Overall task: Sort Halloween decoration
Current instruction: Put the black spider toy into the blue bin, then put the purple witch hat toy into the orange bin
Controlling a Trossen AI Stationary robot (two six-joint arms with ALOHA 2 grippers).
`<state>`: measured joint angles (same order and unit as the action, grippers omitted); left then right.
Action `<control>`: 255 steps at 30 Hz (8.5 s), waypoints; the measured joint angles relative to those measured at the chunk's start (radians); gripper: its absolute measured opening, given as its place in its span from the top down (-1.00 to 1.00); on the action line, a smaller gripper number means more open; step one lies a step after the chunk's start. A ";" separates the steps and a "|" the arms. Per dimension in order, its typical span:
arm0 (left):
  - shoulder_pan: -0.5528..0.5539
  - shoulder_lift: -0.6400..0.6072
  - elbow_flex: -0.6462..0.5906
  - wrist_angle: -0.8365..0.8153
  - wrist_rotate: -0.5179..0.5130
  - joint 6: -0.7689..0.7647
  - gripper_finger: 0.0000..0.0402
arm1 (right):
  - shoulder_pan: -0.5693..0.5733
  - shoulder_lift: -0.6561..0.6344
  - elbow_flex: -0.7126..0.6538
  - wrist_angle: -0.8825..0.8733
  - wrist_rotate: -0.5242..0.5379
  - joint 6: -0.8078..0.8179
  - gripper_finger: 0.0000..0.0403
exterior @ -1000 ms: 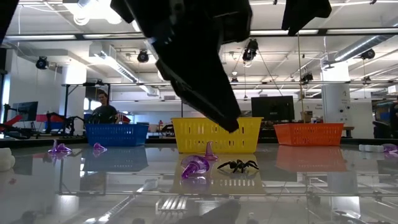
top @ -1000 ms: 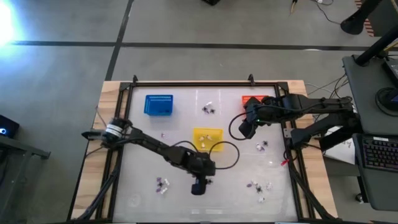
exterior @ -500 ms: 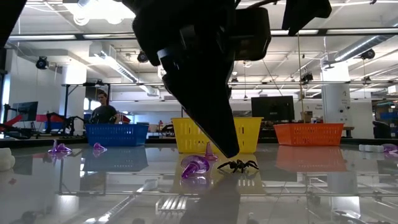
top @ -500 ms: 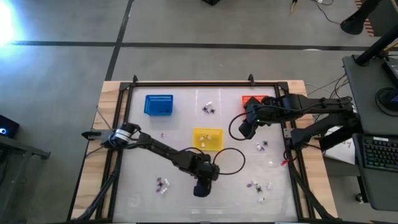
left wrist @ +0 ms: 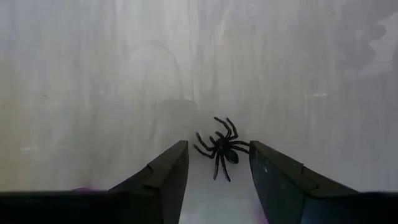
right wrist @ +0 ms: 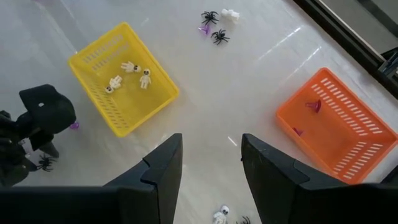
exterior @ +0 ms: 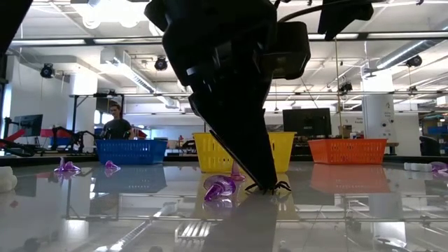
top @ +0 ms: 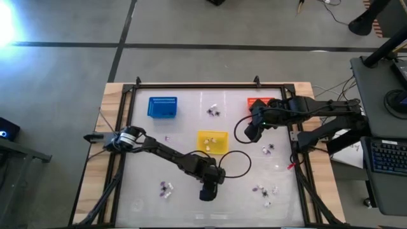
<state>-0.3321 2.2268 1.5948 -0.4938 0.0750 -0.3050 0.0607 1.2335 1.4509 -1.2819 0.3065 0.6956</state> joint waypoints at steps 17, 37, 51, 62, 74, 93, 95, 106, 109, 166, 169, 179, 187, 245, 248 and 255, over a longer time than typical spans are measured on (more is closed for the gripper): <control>-0.001 -0.001 -0.004 -0.003 -0.003 0.056 0.97 | 0.000 0.000 0.000 0.000 0.000 0.000 0.26; 0.035 -0.164 0.003 -0.228 -0.101 0.114 1.00 | 0.000 0.000 0.000 0.000 0.001 0.000 0.26; 0.140 -0.355 -0.004 -0.542 -0.227 0.152 1.00 | 0.000 0.000 0.000 -0.001 0.002 -0.016 0.27; 0.343 -0.514 -0.007 -0.633 -0.253 0.237 1.00 | 0.000 0.000 -0.001 -0.001 0.002 -0.016 0.27; 0.574 -0.585 -0.031 -0.738 -0.321 0.367 1.00 | 0.000 0.000 -0.002 0.000 0.004 -0.016 0.30; 0.916 -0.718 -0.407 -0.482 -0.135 0.568 1.00 | 0.000 0.000 -0.002 0.009 0.008 0.021 0.29; 0.944 -0.718 -0.443 -0.453 -0.099 0.578 1.00 | 0.000 0.000 -0.002 0.009 0.008 0.047 0.28; 1.058 -0.713 -0.537 -0.319 -0.088 0.615 1.00 | 0.000 0.000 -0.002 0.009 0.009 0.120 0.29; 1.081 -0.713 -0.537 -0.320 -0.088 0.615 1.00 | 0.000 0.000 -0.002 0.009 0.009 0.134 0.29; 1.107 -1.078 -0.543 -0.482 0.153 0.602 0.47 | -0.002 0.107 -0.007 -0.207 0.034 0.511 0.16; 1.105 -1.092 -0.543 -0.481 0.153 0.602 0.47 | -0.002 0.131 -0.007 -0.258 0.017 0.607 0.12; 1.105 -1.083 -0.543 -0.478 0.153 0.635 0.47 | 0.046 0.220 -0.019 -0.252 -0.171 0.619 0.08; 1.105 -1.079 -0.543 -0.471 0.153 0.637 0.47 | 0.193 0.301 -0.019 -0.162 -0.298 0.661 0.08; 1.105 -1.078 -0.543 -0.474 0.153 0.610 0.47 | 0.598 0.667 -0.070 0.179 -0.367 1.127 0.22; 1.105 -1.078 -0.543 -0.475 0.153 0.610 0.47 | 0.598 0.667 -0.076 0.195 -0.367 1.126 0.24; 1.105 -1.078 -0.543 -0.475 0.153 0.609 0.47 | 0.598 0.667 -0.087 0.200 -0.367 1.147 0.26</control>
<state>0.7731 1.1488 1.0519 -0.9691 0.2279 0.3042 0.6590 1.9003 1.3637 -1.0821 -0.0608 1.8422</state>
